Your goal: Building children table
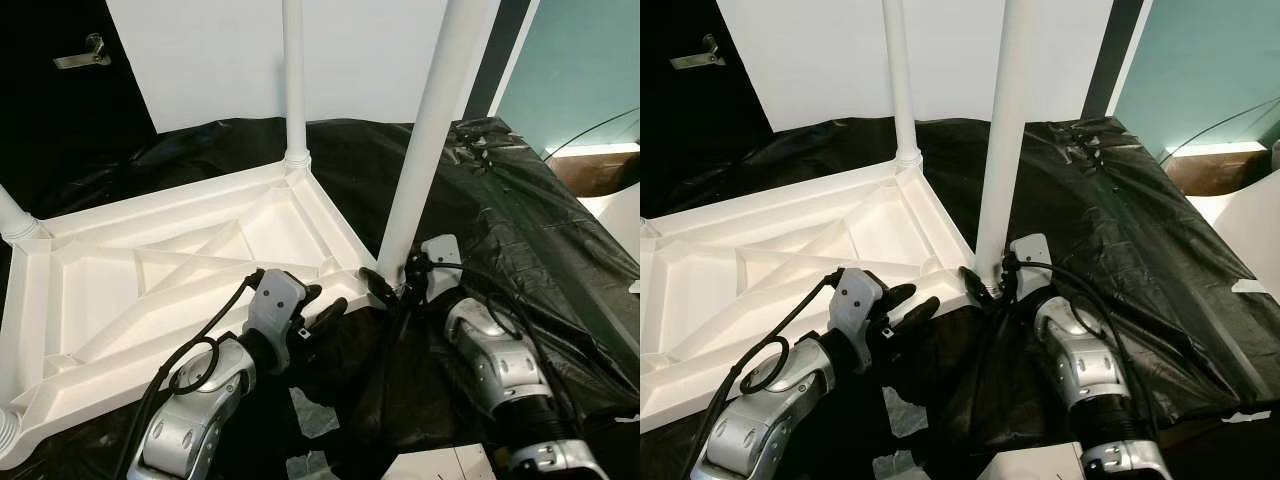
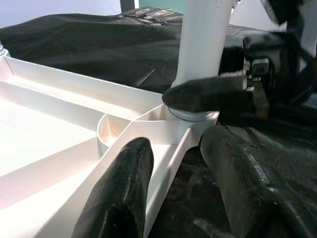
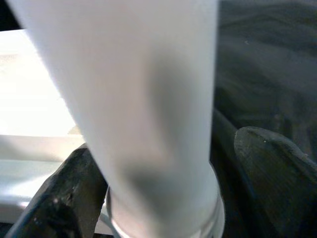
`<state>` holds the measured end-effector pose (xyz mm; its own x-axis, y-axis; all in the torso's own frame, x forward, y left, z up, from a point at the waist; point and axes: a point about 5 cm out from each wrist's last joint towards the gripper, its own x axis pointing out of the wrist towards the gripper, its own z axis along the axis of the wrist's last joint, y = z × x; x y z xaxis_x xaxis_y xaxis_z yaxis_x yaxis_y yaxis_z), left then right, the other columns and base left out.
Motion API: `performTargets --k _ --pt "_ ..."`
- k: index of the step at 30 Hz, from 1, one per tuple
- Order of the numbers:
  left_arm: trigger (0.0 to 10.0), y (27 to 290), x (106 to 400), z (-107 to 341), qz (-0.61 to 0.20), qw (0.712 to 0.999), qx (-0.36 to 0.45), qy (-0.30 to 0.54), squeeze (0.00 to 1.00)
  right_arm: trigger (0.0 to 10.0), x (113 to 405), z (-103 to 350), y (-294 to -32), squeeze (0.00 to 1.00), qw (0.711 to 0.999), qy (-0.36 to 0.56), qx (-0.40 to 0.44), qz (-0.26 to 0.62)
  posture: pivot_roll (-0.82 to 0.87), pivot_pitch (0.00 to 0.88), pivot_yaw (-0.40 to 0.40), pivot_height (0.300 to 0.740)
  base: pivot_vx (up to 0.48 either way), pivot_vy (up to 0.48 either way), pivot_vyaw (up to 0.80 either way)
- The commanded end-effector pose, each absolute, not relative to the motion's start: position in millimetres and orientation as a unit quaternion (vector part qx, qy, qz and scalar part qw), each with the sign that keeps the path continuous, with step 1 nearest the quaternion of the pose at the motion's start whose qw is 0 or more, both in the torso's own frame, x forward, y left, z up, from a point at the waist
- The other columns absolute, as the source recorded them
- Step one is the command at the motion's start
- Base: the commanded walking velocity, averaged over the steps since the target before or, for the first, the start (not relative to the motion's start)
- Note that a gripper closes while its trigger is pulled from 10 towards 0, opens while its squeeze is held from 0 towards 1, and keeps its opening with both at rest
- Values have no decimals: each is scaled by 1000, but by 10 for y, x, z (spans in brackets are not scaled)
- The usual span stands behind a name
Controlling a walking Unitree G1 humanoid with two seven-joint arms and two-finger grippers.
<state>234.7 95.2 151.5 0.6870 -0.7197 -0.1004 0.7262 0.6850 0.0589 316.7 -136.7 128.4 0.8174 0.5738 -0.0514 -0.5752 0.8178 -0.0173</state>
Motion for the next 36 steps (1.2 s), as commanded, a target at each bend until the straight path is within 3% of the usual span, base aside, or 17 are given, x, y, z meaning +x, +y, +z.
performTargets --k 1,7,17,18,19,20,30,31,35,36 --pt "10000 936 2350 1498 -401 914 47 39 0 10000 3193 1328 -1353 0 941 15 -24 338 83 0 -16 740 0 0 0" --pt "10000 936 2360 1509 -402 913 47 38 0 10000 3236 1372 -1311 0 912 17 -60 406 85 0 -8 740 0 0 0" --pt "10000 944 2362 1516 -402 914 48 37 0 10000 3274 1388 -1301 0 895 24 -83 437 86 0 -7 740 0 0 0" --pt "10000 955 2363 1524 -400 914 48 37 0 1608 3307 1385 -1320 0 888 31 -98 449 93 0 -4 740 0 0 0" --pt "10000 955 2363 1524 -400 914 48 37 0 1608 3307 1385 -1320 0 888 31 -98 449 93 0 -4 740 0 0 0" --pt "10000 963 2361 1530 -399 915 48 37 0 0 3329 1383 -1346 0 883 38 -103 456 96 0 -8 740 0 0 0" --pt "10000 967 2351 1539 -396 916 46 36 0 0 3308 1353 -1359 0 884 46 -101 455 96 0 -9 740 0 0 0" --pt "10000 963 2348 1538 -396 917 45 36 0 10000 3291 1322 -1339 0 893 51 -92 437 95 0 -10 740 0 0 0" --pt "10000 963 2348 1538 -396 917 45 36 0 10000 3291 1322 -1339 0 893 51 -92 437 95 0 -10 740 0 0 0" --pt "10000 961 2346 1538 -396 917 44 36 0 10000 3275 1289 -1314 0 906 52 -84 411 96 0 -10 740 0 0 0"
